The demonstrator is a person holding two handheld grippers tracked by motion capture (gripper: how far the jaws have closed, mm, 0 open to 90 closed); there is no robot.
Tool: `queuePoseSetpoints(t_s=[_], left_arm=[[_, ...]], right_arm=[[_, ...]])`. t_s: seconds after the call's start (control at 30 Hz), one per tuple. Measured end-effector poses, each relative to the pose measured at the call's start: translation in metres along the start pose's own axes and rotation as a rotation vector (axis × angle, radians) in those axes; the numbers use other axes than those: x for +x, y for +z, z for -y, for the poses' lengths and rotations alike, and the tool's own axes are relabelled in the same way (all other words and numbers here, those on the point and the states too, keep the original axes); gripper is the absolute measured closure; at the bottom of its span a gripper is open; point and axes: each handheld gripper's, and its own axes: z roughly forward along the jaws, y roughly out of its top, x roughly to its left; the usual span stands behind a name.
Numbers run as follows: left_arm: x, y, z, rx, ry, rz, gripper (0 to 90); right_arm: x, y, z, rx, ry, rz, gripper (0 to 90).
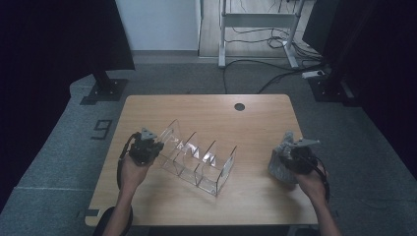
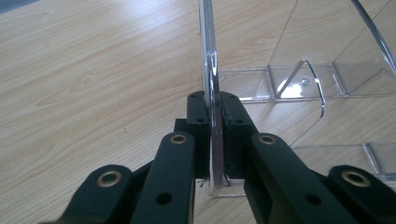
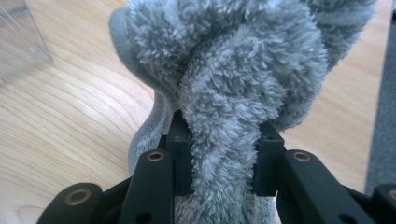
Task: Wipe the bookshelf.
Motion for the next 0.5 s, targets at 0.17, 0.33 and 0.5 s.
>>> queuePoseSetpoints(t_s=[0.17, 0.33, 0.5], left_arm=[[0.000, 0.000, 0.000, 0.000, 0.001, -0.001, 83.5], [0.000, 0.000, 0.000, -0.001, 0.001, 0.000, 83.4], [0.000, 0.000, 0.000, 0.000, 0.004, 0.001, 83.0]], right_arm=[[0.000, 0.018, 0.011, 0.033, 0.008, -0.012, 64.9], [-0.001, 0.028, 0.018, 0.058, 0.011, -0.022, 63.5], [-0.001, 0.031, 0.020, 0.072, 0.033, -0.030, 60.0]])
